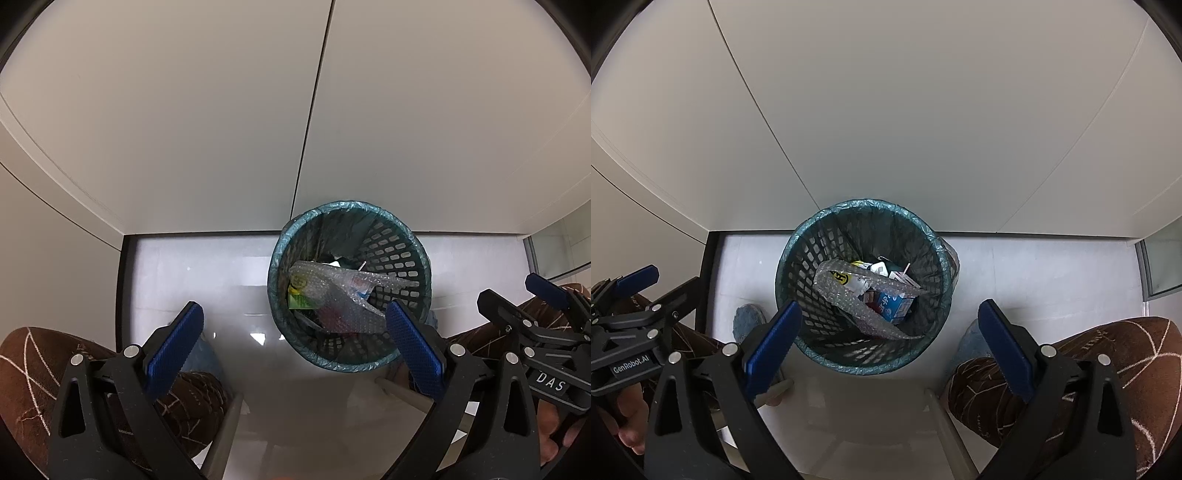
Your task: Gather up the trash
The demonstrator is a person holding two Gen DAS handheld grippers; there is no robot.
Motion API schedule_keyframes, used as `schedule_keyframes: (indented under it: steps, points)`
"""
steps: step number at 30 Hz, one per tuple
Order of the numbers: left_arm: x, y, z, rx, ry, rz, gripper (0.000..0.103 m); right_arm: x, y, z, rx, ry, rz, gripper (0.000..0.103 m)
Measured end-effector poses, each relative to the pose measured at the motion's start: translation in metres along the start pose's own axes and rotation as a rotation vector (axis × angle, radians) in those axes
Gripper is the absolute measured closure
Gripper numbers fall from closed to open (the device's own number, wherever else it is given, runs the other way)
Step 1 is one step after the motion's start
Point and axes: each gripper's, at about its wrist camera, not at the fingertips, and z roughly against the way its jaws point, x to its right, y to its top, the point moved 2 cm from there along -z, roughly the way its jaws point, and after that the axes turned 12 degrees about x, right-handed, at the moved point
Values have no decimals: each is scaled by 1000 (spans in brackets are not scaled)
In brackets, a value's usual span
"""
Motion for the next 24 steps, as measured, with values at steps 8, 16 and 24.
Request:
schedule_keyframes:
  steps: [8,16,24]
  points:
    - [2,-1,1,4,-1,1,6,1,-2,-6,-5,-11,4,11]
    - [2,0,2,3,-4,3,6,4,-4,-6,-8,-8,-11,11]
    - [4,1,3,7,-10,0,6,4,-3,-5,0,-12,-11,11]
